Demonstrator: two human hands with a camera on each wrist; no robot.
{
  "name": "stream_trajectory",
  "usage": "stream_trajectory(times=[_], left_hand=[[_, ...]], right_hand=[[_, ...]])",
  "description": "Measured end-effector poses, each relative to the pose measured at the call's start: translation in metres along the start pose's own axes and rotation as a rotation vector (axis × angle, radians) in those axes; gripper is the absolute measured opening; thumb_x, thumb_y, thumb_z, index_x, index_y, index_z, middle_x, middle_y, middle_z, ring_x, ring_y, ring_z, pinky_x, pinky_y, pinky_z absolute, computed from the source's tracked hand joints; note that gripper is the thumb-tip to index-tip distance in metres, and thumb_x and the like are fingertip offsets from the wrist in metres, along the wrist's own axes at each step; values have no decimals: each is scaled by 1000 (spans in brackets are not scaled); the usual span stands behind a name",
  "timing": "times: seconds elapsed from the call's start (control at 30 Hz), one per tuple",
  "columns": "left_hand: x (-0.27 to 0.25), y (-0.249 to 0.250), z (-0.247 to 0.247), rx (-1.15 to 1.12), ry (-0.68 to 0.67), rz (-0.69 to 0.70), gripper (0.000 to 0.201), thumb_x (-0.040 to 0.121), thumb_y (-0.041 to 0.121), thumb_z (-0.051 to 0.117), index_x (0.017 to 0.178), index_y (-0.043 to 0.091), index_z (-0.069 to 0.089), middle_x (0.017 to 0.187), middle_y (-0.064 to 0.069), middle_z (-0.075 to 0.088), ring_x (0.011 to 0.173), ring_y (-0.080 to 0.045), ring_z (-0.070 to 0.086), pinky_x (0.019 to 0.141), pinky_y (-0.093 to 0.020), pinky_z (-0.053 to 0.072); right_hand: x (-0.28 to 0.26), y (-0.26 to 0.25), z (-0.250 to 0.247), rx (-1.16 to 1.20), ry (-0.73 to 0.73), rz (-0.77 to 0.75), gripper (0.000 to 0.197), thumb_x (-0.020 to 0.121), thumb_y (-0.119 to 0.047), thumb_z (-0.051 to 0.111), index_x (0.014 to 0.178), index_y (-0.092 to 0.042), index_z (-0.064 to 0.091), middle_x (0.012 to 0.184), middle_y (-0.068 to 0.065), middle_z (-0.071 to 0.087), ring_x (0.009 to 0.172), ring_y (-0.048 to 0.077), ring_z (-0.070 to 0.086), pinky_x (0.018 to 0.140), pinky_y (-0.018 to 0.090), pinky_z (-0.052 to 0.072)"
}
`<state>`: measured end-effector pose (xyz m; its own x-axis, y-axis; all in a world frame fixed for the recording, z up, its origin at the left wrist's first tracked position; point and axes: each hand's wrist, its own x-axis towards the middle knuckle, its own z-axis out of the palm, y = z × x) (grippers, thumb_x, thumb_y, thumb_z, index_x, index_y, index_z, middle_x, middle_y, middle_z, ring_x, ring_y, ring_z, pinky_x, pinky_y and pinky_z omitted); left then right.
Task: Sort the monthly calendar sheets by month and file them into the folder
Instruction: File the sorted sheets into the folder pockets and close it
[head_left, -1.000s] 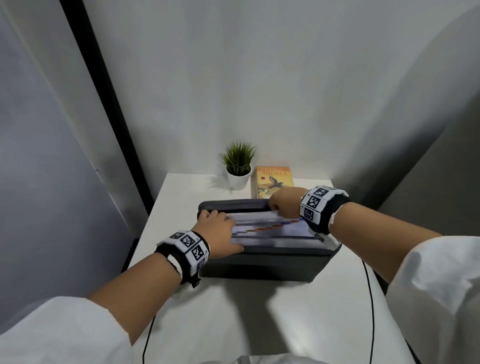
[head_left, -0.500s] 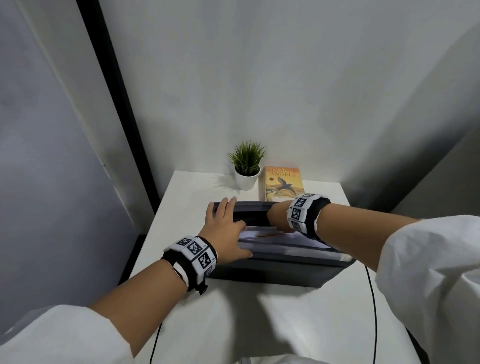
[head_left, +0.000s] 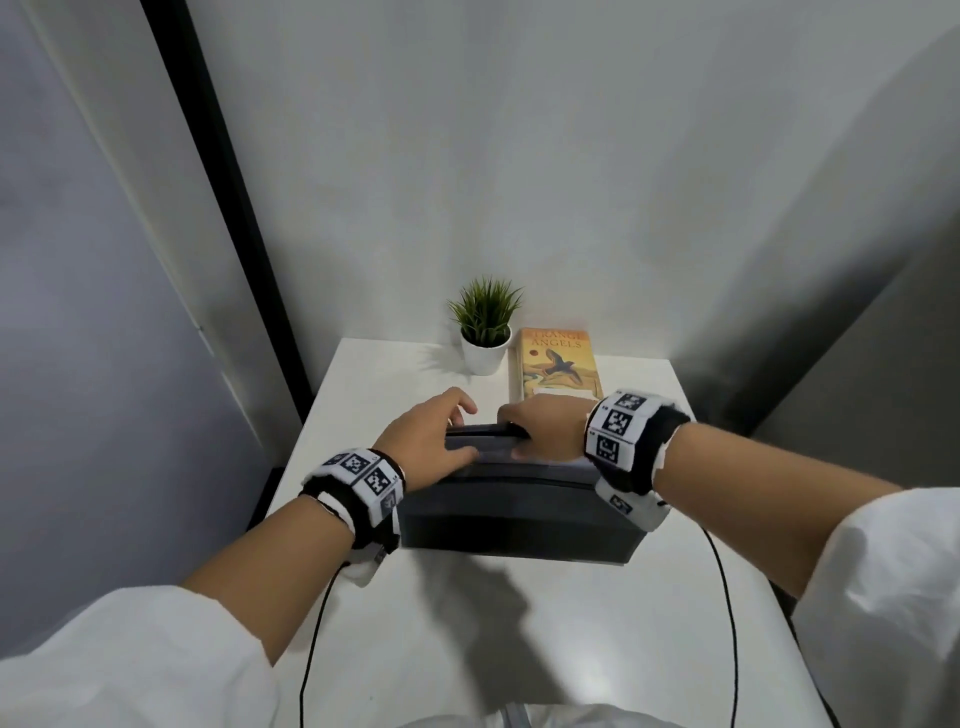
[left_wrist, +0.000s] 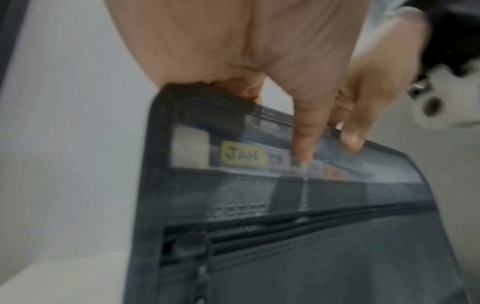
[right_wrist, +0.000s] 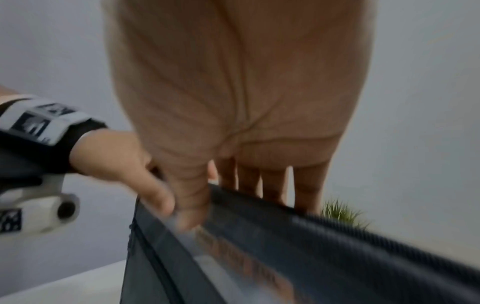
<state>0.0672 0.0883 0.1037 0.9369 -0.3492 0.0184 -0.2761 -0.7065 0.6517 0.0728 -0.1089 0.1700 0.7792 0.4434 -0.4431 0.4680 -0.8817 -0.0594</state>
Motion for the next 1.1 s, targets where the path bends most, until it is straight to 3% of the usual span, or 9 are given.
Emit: stream_trajectory(times=[0.07, 0.13, 0.2, 0.3, 0.4, 0.5, 0.6, 0.87, 1.1], left_hand=[[-3, -13, -1, -310, 155, -70, 15, 86, 20, 60, 96, 30, 58, 90, 6, 65, 83, -9, 62, 78, -24, 49], [-9, -30, 3, -529, 340, -231, 17, 92, 12, 49, 89, 21, 63, 90, -1, 68, 89, -15, 64, 81, -26, 48], [-19, -52, 12, -518, 353, -418, 23, 94, 8, 42, 87, 12, 63, 92, -7, 67, 95, -26, 63, 84, -33, 48], [-38, -85, 38, -221, 0, -602, 26, 95, 2, 42, 102, 1, 66, 109, -15, 66, 106, -32, 61, 93, -35, 47], [-56, -95, 61, -194, -266, -684, 32, 92, -4, 39, 107, 4, 66, 99, -15, 67, 87, -29, 64, 71, -32, 50], [-59, -94, 64, -306, -216, -689, 33, 86, -9, 39, 93, 3, 69, 82, -16, 70, 71, -23, 65, 58, -28, 55], [-54, -86, 64, -326, -106, -682, 29, 89, -5, 42, 78, -1, 69, 79, -22, 70, 73, -32, 68, 72, -37, 59], [-59, -57, 73, -209, -21, -549, 16, 95, 11, 51, 96, 3, 64, 91, -12, 63, 83, -28, 60, 82, -37, 51], [-57, -34, 82, -409, -107, -603, 25, 94, 1, 40, 81, 4, 60, 88, -13, 58, 81, -26, 54, 59, -27, 41]], right_hand=[[-2, 0, 13, 89, 139, 17, 18, 94, -23, 52, 109, -15, 55, 97, 6, 60, 90, 26, 58, 72, 32, 46], [-6, 4, 23, 181, 246, 21, 12, 93, -19, 51, 102, -16, 57, 96, 8, 63, 88, 27, 58, 74, 34, 49], [-13, 12, 32, 245, 323, 20, 9, 93, -19, 52, 99, -18, 59, 96, 7, 64, 89, 27, 59, 76, 36, 50], [-31, 27, 38, 330, 414, 12, 11, 92, -21, 56, 101, -22, 62, 101, 2, 64, 91, 21, 56, 81, 34, 48], [-48, 40, 40, 431, 516, 4, 10, 90, -19, 59, 97, -25, 62, 97, -4, 63, 89, 17, 54, 79, 29, 45], [-59, 45, 44, 483, 547, 15, 10, 91, -18, 60, 97, -24, 64, 93, -6, 62, 87, 17, 56, 77, 28, 45], [-64, 51, 49, 509, 585, 59, 8, 92, -17, 59, 97, -19, 64, 93, -2, 65, 87, 20, 58, 78, 32, 48], [-79, 67, 59, 583, 641, 97, 9, 90, -13, 60, 93, -20, 65, 88, -2, 66, 85, 20, 60, 77, 30, 48], [-91, 74, 68, 593, 646, 91, 8, 91, -14, 60, 96, -18, 66, 91, 0, 67, 86, 20, 60, 79, 30, 49]])
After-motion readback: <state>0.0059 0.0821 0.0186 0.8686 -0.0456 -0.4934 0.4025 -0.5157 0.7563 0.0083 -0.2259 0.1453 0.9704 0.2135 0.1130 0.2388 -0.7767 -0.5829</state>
